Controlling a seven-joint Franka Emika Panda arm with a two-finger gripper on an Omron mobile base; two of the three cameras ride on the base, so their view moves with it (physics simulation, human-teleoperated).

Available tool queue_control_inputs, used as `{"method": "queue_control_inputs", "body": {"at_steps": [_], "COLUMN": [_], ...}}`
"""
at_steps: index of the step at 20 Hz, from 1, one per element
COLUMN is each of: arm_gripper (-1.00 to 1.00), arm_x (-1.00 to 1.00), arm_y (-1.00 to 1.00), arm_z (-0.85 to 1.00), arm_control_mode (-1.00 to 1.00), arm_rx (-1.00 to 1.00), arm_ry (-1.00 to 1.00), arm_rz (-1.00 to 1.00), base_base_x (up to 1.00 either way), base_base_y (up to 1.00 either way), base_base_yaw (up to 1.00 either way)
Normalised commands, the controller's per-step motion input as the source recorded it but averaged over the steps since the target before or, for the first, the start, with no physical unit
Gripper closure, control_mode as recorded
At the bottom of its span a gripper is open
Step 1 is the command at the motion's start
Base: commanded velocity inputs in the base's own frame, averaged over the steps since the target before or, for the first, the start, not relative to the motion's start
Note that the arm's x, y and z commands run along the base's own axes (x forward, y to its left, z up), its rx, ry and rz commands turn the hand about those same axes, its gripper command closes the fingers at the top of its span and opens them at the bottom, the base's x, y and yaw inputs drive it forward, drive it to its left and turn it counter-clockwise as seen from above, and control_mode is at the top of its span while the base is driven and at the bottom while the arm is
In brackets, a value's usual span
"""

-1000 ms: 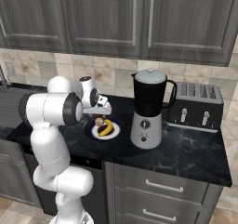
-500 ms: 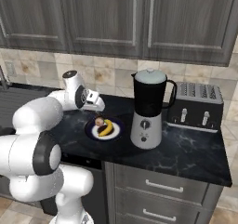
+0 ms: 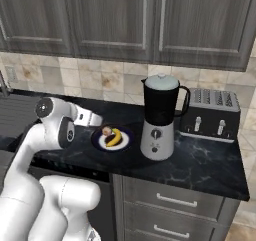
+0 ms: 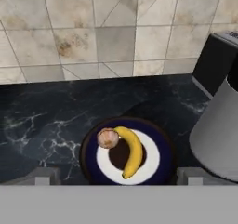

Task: Pick the tangerine and banana from the fridge and place them on the plate next to the blender to make a fruit smoothie.

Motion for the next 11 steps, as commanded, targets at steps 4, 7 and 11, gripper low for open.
{"method": "queue_control_inputs", "body": {"at_steps": [4, 7, 11], "arm_gripper": [-1.00, -1.00, -1.00], "arm_x": [-1.00, -1.00, -0.94], "arm_y": [0.00, 0.00, -0.03], "arm_z": [1.00, 1.00, 1.00], "arm_control_mode": [-1.00, -1.00, -1.00], "arm_rx": [0.00, -0.04, -0.01], "arm_ry": [-0.51, -0.41, -0.22], "arm_rz": [0.01, 0.03, 0.14], "base_base_x": [0.00, 0.00, 0.00], "base_base_y": [0.00, 0.00, 0.00], "base_base_yaw": [0.00, 0.00, 0.00]}}
